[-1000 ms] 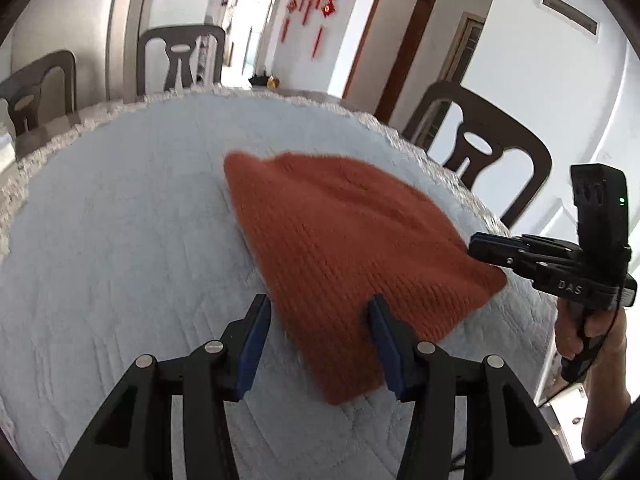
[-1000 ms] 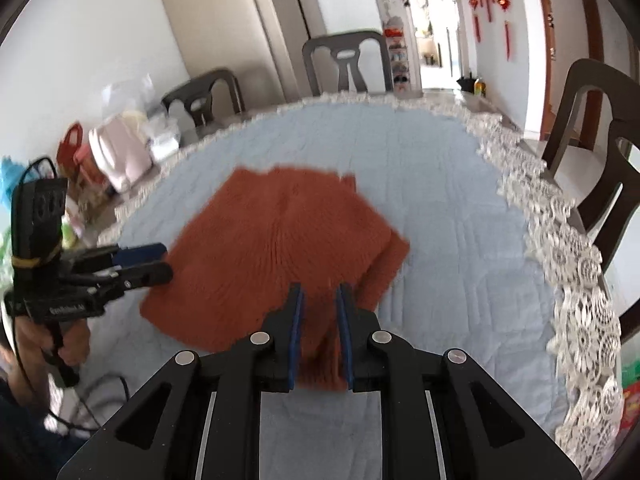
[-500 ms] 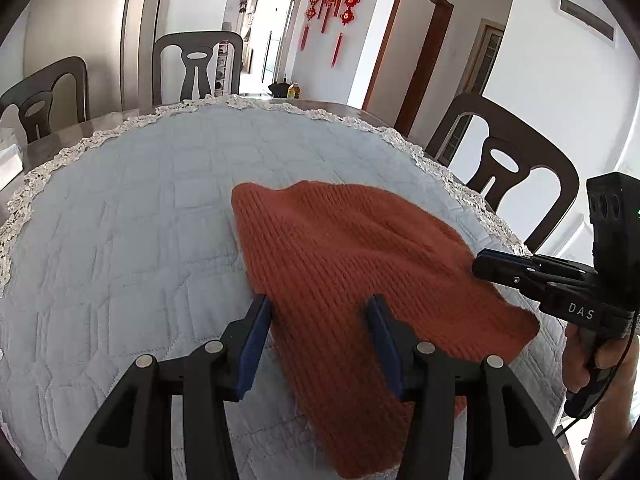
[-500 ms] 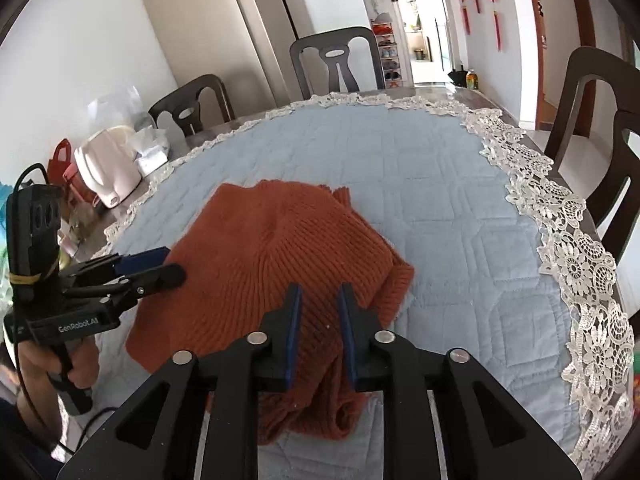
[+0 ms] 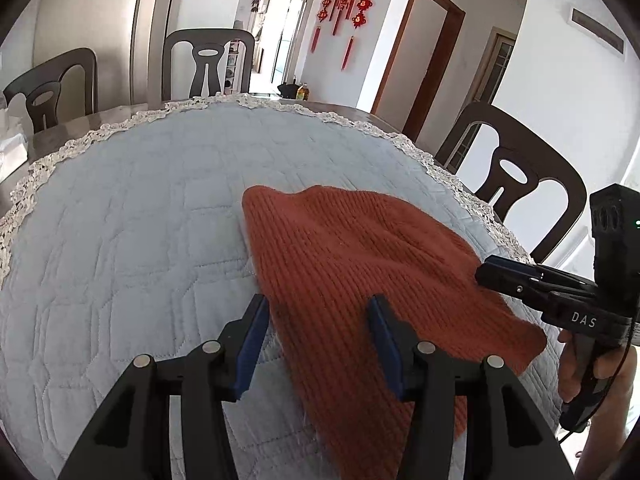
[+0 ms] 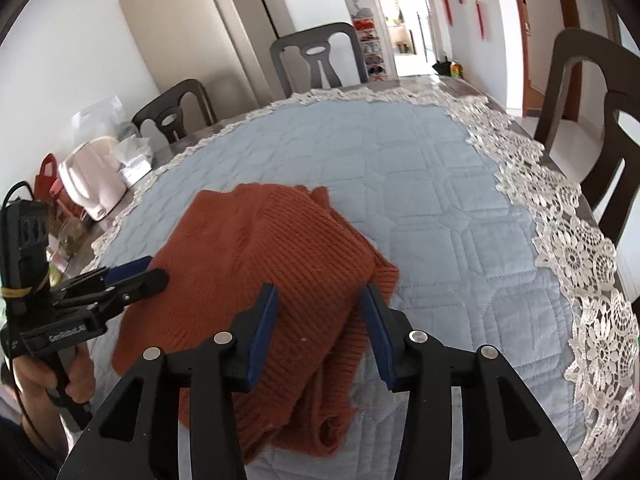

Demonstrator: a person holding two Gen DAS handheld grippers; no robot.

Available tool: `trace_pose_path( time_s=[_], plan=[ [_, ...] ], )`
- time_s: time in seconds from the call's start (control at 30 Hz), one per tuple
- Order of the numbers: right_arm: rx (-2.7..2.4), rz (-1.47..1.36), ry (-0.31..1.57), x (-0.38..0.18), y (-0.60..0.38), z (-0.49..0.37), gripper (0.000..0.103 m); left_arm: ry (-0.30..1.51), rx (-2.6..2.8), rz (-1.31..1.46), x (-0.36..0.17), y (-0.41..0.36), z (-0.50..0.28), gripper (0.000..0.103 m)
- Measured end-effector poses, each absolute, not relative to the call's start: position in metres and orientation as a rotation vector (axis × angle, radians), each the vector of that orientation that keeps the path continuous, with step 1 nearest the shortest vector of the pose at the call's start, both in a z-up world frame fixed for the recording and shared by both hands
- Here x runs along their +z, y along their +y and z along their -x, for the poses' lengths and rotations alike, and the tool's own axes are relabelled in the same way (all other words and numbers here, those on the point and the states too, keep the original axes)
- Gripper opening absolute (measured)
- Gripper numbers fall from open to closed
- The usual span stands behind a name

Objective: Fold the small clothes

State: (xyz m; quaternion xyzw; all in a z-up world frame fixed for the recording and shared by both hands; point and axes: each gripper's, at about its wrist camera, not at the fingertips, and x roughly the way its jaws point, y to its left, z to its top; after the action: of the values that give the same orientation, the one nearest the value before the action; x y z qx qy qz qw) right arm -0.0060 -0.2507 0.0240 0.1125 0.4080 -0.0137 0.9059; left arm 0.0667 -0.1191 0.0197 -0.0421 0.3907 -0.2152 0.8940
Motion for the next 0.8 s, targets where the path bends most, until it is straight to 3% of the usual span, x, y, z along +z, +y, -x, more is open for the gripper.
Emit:
trace_pose_path(
  time_s=[0.33,0.8],
  plan=[
    [-0.030,-0.339,0.858,0.013,-0.268,0.006,0.060,0.825,-0.451,0.113,0.012,-0.119,-0.070,0.062],
    [0.072,-0.479,0.850,0.006,-0.280,0.004,0.058,0.892,-0.515,0.200,-0.001,-0.118,-0.080,0.069]
  ],
)
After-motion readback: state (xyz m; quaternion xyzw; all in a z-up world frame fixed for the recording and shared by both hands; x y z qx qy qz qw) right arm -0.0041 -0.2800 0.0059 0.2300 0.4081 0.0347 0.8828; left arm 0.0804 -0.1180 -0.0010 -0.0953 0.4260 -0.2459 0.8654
